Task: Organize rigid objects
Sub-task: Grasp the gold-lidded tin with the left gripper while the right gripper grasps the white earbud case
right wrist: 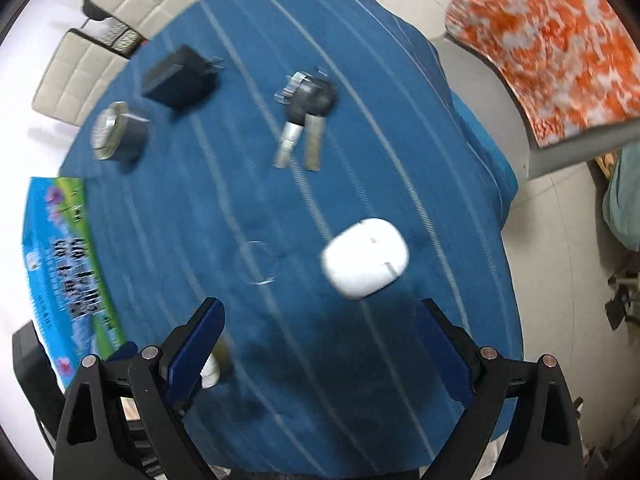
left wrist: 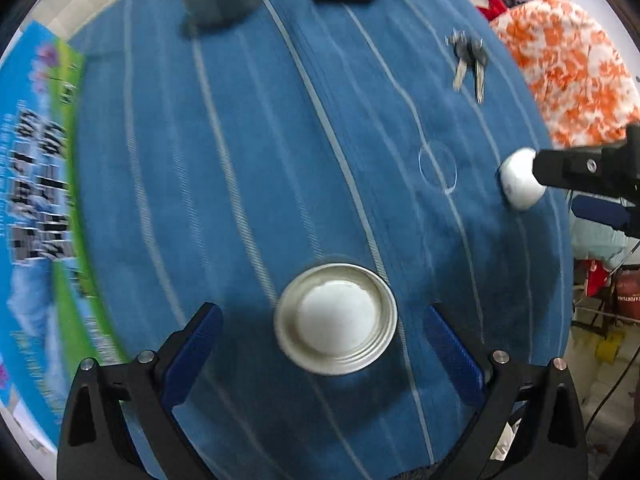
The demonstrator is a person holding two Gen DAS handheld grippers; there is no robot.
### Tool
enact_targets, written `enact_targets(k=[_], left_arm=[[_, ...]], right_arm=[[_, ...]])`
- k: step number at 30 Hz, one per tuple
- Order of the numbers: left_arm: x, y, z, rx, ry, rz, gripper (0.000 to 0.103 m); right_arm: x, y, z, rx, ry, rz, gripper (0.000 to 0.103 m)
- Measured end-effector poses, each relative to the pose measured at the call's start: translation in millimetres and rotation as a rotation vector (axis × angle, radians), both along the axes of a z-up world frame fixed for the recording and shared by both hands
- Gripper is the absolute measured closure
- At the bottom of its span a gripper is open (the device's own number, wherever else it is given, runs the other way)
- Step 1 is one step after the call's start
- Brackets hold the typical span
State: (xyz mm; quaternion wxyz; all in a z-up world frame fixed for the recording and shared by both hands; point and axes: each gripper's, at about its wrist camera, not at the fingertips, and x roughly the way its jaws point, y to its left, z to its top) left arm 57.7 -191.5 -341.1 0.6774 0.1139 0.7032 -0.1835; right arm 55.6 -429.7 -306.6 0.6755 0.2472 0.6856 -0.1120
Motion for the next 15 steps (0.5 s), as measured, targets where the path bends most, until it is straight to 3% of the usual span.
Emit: enact_targets(k=[3, 6, 11, 13, 15], left_arm=[[-2.1, -9.5, -11.8, 0.023, 0.003, -0.015, 0.011], [-1.5, -11.9, -19.6, 0.041, 0.010, -0.004, 0.029], [-0.2, -7.3, -17.3, 0.041, 0.002, 0.016, 0.038], [0.3, -6.4, -15.7, 0.049, -0.006, 0.016, 0.040], [-4.1, -1.1, -13.8, 0.059, -0.013, 0.016, 0.040]], right_arm=[[-0.1, -6.5, -22.5, 0.005, 0.019, -0.007, 0.006], [1.7, -6.3, -36.3, -0.018, 0.022, 0.004, 0.006], [12.9, -2.0, -47.8, -0.055, 0.019, 0.038, 0.007], [16.9, -1.6, -52.5, -0.073, 0.022, 0.060, 0.014], [19.8, 1.2, -55.8, -0.094, 0.033, 0.081, 0.029]])
